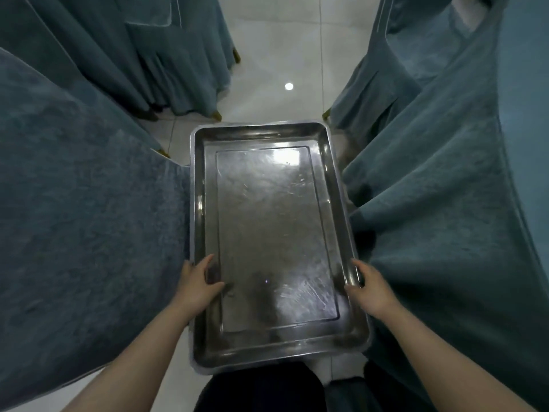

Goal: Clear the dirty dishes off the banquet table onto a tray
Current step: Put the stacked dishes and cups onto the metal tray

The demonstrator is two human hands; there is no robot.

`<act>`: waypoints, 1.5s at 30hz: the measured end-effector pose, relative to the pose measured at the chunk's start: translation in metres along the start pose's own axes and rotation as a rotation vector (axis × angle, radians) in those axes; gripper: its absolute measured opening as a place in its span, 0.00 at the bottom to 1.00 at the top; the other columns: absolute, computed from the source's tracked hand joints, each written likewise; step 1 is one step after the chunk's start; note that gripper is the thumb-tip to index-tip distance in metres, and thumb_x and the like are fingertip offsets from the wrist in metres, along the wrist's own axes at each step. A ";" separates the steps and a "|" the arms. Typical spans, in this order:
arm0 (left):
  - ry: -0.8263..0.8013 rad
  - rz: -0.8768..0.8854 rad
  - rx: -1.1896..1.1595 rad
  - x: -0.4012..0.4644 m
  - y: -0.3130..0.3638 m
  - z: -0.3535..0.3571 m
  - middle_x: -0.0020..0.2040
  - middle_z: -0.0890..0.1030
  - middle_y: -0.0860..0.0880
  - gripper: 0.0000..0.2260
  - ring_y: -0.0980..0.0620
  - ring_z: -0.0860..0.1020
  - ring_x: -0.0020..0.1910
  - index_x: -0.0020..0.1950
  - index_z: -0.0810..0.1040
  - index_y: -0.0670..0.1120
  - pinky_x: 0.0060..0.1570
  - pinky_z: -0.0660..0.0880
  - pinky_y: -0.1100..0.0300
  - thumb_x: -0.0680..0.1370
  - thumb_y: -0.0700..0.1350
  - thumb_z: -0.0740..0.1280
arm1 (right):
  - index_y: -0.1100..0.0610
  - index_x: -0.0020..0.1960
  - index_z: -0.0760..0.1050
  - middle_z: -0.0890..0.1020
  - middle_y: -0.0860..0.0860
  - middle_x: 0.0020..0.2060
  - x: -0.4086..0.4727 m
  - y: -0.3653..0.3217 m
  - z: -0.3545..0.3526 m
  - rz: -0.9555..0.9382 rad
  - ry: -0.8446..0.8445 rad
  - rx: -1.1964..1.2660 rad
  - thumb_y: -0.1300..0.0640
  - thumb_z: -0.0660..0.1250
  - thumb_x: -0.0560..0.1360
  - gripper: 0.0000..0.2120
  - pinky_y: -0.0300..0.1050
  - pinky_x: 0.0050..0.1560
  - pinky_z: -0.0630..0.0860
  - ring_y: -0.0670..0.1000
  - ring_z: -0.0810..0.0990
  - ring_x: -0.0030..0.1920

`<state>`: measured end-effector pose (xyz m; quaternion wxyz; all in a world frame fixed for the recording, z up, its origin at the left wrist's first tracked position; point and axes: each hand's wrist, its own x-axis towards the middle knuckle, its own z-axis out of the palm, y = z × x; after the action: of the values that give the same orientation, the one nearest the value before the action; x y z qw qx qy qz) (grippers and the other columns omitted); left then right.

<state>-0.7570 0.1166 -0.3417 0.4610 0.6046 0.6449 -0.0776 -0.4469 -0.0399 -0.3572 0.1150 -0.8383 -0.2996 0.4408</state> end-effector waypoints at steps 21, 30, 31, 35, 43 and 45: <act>0.343 0.006 -0.657 -0.048 0.015 -0.045 0.67 0.72 0.48 0.32 0.51 0.73 0.60 0.76 0.56 0.50 0.59 0.69 0.55 0.75 0.36 0.64 | 0.50 0.68 0.67 0.77 0.56 0.57 -0.061 -0.057 -0.028 -0.025 0.282 0.241 0.64 0.61 0.75 0.23 0.62 0.60 0.73 0.60 0.74 0.59; 0.389 0.222 -0.729 -0.079 0.103 -0.143 0.68 0.72 0.47 0.31 0.55 0.74 0.59 0.77 0.55 0.46 0.52 0.71 0.63 0.76 0.40 0.64 | 0.52 0.75 0.60 0.71 0.54 0.67 -0.124 -0.147 -0.124 -0.154 0.470 0.295 0.63 0.60 0.75 0.28 0.60 0.65 0.70 0.58 0.70 0.65; 0.380 0.265 -0.739 -0.082 0.113 -0.153 0.64 0.75 0.47 0.29 0.55 0.77 0.55 0.74 0.60 0.45 0.47 0.72 0.65 0.74 0.41 0.64 | 0.53 0.75 0.59 0.70 0.54 0.69 -0.130 -0.155 -0.134 -0.158 0.492 0.289 0.61 0.60 0.75 0.29 0.60 0.66 0.69 0.59 0.69 0.66; 0.349 0.398 -0.770 -0.094 0.155 -0.180 0.42 0.80 0.56 0.11 0.52 0.78 0.42 0.47 0.73 0.58 0.37 0.71 0.59 0.68 0.46 0.64 | 0.56 0.75 0.60 0.70 0.56 0.70 -0.152 -0.174 -0.174 -0.191 0.562 0.314 0.60 0.61 0.74 0.29 0.58 0.69 0.65 0.59 0.67 0.69; 0.287 0.473 -0.741 -0.096 0.244 -0.190 0.64 0.75 0.47 0.30 0.49 0.74 0.61 0.74 0.57 0.55 0.62 0.67 0.54 0.75 0.42 0.65 | 0.58 0.72 0.65 0.74 0.57 0.67 -0.170 -0.169 -0.241 -0.163 0.656 0.413 0.60 0.62 0.73 0.27 0.56 0.68 0.67 0.59 0.71 0.67; 0.264 0.477 -0.747 -0.090 0.270 -0.179 0.65 0.74 0.42 0.29 0.51 0.75 0.58 0.73 0.59 0.55 0.56 0.67 0.60 0.76 0.41 0.65 | 0.60 0.72 0.65 0.73 0.56 0.67 -0.165 -0.160 -0.257 -0.137 0.693 0.445 0.60 0.62 0.73 0.27 0.55 0.69 0.66 0.57 0.71 0.68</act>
<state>-0.6313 0.2401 -0.0559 0.5661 0.5332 0.5248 0.3462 -0.3743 0.0061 -0.0235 0.4164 -0.8699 -0.1958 0.1777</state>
